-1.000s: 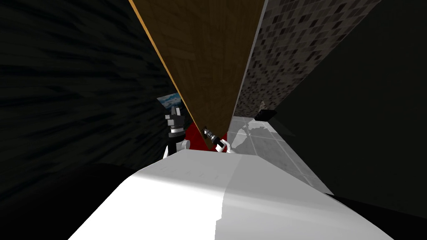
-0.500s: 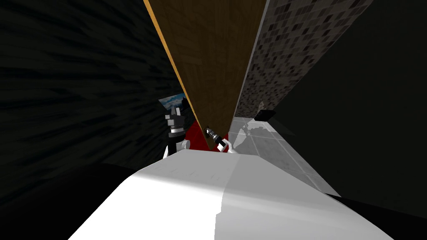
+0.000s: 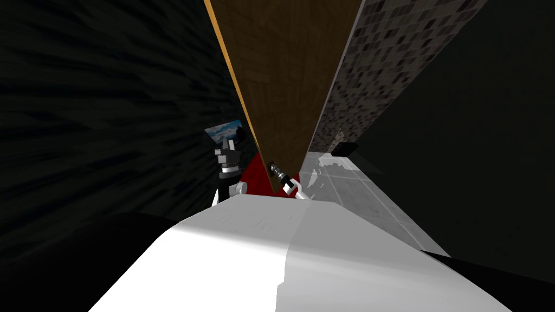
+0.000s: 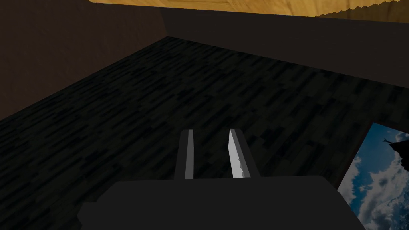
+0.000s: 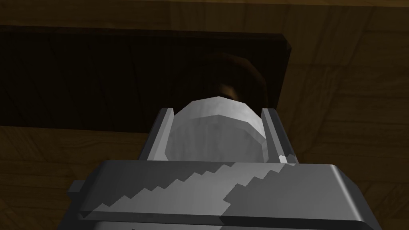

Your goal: Push the door open

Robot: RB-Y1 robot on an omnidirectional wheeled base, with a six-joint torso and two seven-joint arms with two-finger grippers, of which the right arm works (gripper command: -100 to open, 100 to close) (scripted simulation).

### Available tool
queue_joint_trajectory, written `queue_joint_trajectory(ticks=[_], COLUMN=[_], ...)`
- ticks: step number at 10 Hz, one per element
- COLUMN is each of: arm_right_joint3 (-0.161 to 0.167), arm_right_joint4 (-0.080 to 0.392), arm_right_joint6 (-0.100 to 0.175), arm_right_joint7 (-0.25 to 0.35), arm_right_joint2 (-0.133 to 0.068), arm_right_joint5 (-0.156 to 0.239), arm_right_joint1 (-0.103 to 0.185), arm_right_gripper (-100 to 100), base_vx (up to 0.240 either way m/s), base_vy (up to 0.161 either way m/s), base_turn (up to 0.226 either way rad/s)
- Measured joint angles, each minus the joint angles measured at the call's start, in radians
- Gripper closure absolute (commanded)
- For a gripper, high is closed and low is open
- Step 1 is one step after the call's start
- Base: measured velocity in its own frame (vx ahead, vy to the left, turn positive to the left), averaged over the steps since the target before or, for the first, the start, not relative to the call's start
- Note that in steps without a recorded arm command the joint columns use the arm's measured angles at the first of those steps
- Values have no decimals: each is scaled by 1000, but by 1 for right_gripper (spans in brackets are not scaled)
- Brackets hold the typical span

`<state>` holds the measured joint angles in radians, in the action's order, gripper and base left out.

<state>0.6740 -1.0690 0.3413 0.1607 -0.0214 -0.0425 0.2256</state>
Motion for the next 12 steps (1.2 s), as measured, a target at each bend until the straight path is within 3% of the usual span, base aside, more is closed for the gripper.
queue_joint_trajectory(ticks=[3, 4, 6, 7, 9, 10, 12], arm_right_joint3=[-52, -56, -76, -87, -112, -122, -153], arm_right_joint4=[22, 22, 47, 33, 51, 24, 46], arm_right_joint6=[-1, 0, 17, 13, 5, -7, 5], arm_right_joint7=[-14, -15, -21, -29, -30, -31, -44], arm_right_joint2=[28, 29, 14, 4, -4, -14, 4], arm_right_joint5=[5, 6, 8, 8, 14, 15, 17], arm_right_joint1=[5, 7, 12, -1, 17, 6, 15], arm_right_gripper=[100, 100, 100, 100, 100, 100, 100], base_vx=[21, 40, 58, 82, 83, 79, 118], base_vy=[139, 117, 187, 201, 220, 200, 179], base_turn=[-58, -41, -72, -65, -60, -84, -64])
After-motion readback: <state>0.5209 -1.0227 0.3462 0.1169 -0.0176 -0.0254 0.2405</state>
